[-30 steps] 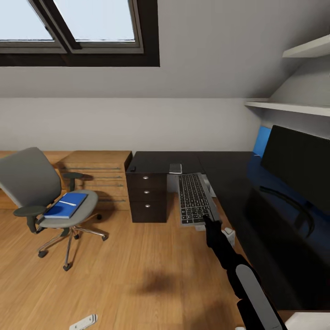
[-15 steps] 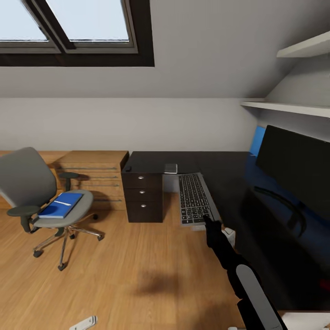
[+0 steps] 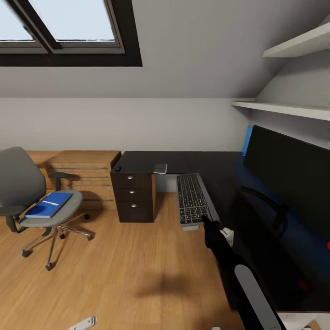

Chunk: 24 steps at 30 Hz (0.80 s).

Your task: In the bedroom, organize the workspace by keeping the computer under the desk, ensuring the monitor is on the desk, placing the keyboard on the desk next to the monitor, placing the mouse on the desk next to the keyboard, moving the folder from the swivel chair onto the desk next to the mouse, stacking the notebook on top of the folder with the pen on top of the notebook, and positioning the swivel chair next to the desk.

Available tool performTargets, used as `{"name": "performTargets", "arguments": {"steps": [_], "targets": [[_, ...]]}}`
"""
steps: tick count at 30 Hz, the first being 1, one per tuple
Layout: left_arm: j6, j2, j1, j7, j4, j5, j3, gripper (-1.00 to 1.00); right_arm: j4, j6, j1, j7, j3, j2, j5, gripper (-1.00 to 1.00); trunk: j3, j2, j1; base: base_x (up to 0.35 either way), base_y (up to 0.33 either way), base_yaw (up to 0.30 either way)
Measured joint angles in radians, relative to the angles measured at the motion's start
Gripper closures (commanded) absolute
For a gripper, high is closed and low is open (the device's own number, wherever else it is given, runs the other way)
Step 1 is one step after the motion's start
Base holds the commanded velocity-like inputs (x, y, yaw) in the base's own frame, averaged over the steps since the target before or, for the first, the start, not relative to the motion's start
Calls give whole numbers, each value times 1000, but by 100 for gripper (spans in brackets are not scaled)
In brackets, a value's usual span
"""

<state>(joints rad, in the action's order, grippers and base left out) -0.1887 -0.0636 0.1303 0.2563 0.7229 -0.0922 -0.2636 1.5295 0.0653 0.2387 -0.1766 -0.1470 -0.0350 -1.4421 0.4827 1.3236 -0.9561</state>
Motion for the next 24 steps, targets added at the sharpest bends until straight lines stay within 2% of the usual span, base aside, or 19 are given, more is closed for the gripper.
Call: {"name": "performTargets", "arguments": {"steps": [24], "targets": [[0,0,0,0,0,-1,0,-100,-6,0,-1,0,-2,0,1,100,0,0,0,0,-307,0]]}}
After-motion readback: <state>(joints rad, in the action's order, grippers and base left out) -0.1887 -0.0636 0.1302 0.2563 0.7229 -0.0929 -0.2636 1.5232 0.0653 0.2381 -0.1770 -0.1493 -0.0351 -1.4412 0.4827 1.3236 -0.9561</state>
